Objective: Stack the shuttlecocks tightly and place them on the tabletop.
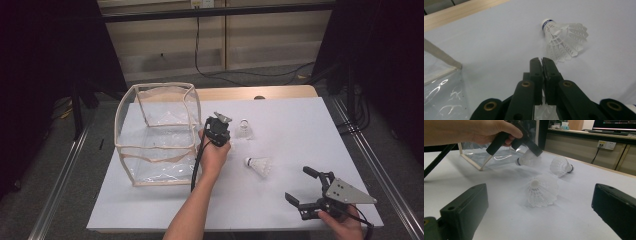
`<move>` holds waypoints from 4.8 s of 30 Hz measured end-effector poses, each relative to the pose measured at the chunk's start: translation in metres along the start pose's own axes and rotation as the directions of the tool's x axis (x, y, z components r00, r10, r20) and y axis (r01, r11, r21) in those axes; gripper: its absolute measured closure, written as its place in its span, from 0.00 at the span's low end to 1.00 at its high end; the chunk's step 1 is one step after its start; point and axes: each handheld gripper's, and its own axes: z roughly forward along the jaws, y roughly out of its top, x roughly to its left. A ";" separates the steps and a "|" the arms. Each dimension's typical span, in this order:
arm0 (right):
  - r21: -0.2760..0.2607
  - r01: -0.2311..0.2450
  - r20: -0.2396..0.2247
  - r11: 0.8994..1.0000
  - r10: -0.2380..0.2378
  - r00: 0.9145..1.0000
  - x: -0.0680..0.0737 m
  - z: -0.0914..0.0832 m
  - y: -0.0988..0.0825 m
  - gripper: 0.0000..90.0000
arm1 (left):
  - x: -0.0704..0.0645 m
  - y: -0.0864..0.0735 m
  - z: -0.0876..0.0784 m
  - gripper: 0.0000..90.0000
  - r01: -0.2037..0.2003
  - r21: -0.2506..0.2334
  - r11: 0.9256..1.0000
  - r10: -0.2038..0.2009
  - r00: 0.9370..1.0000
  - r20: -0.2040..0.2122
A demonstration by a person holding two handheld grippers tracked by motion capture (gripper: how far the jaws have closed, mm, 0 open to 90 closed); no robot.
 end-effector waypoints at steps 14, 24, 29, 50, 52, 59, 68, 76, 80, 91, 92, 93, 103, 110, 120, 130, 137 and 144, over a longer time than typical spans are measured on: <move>0.000 0.002 -0.003 1.000 -0.002 1.000 0.000 -0.001 0.000 0.00 | -0.005 -0.005 0.012 0.96 -0.071 -0.025 0.997 0.071 0.997 -0.012; 0.000 -0.004 -0.004 1.000 0.004 1.000 0.000 -0.001 0.000 0.00 | -0.003 -0.004 0.014 0.97 -0.090 -0.061 0.994 0.087 0.995 -0.038; 0.001 -0.004 -0.008 1.000 0.004 1.000 0.000 0.000 0.000 0.00 | -0.002 -0.004 0.016 0.97 -0.088 -0.075 0.993 0.085 0.996 -0.037; 0.003 0.000 -0.010 1.000 0.000 1.000 0.000 0.000 -0.001 0.00 | -0.006 -0.006 0.018 0.95 -0.057 -0.078 0.995 0.059 0.998 0.029; 0.006 0.000 -0.010 1.000 0.000 1.000 0.000 0.000 -0.001 0.00 | -0.007 -0.006 0.019 0.95 -0.062 -0.077 0.995 0.064 0.998 0.023; 0.004 0.000 -0.010 1.000 0.000 1.000 0.000 0.000 -0.001 0.00 | -0.008 -0.006 0.019 0.94 -0.078 -0.071 0.994 0.080 0.997 0.024; 0.004 0.004 -0.011 1.000 -0.004 1.000 0.000 0.000 -0.001 0.00 | -0.007 -0.006 0.018 0.96 -0.103 -0.056 0.993 0.104 0.995 0.008; 0.004 0.002 -0.012 1.000 -0.002 1.000 0.000 0.000 -0.001 0.00 | -0.001 -0.007 0.016 0.97 -0.114 -0.050 0.992 0.114 0.993 -0.008; 0.004 0.008 -0.010 1.000 -0.008 1.000 0.000 0.000 -0.001 0.00 | -0.001 -0.008 0.016 0.97 -0.117 -0.049 0.992 0.117 0.993 -0.003; 0.003 0.007 -0.013 1.000 -0.007 1.000 0.000 0.000 -0.001 0.00 | -0.004 -0.008 0.018 0.95 -0.094 -0.055 0.994 0.096 0.995 0.034; 0.004 0.007 -0.012 1.000 -0.007 1.000 0.000 0.000 -0.001 0.00 | -0.004 -0.008 0.018 0.95 -0.087 -0.056 0.995 0.090 0.995 0.039; 0.007 0.005 -0.013 1.000 -0.005 1.000 0.000 -0.001 -0.001 0.00 | -0.004 -0.008 0.018 0.94 -0.075 -0.055 0.996 0.078 0.996 0.048; 0.005 0.006 -0.010 1.000 -0.006 1.000 0.001 0.000 -0.001 0.00 | -0.006 -0.006 0.016 0.82 -0.018 -0.071 0.997 0.023 0.996 0.081; 0.006 0.007 -0.011 1.000 -0.007 1.000 0.001 0.000 -0.001 0.00 | -0.005 -0.004 0.013 0.76 0.012 -0.085 0.996 -0.006 0.997 0.078; 0.006 0.007 -0.012 1.000 -0.007 1.000 0.001 0.000 -0.001 0.00 | -0.006 -0.003 0.013 0.71 0.029 -0.091 0.995 -0.021 0.996 0.085; 0.006 0.010 -0.011 1.000 -0.010 1.000 0.001 0.000 -0.001 0.00 | -0.003 -0.003 0.011 0.69 0.046 -0.095 0.994 -0.038 0.996 0.084; 0.008 0.006 -0.014 1.000 -0.006 1.000 0.001 0.000 -0.001 0.00 | -0.003 -0.002 0.009 0.66 0.064 -0.094 0.994 -0.056 0.995 0.081; 0.008 0.007 -0.014 1.000 -0.007 1.000 0.001 0.000 -0.001 0.00 | -0.003 -0.001 0.007 0.58 0.096 -0.101 0.990 -0.087 0.992 0.087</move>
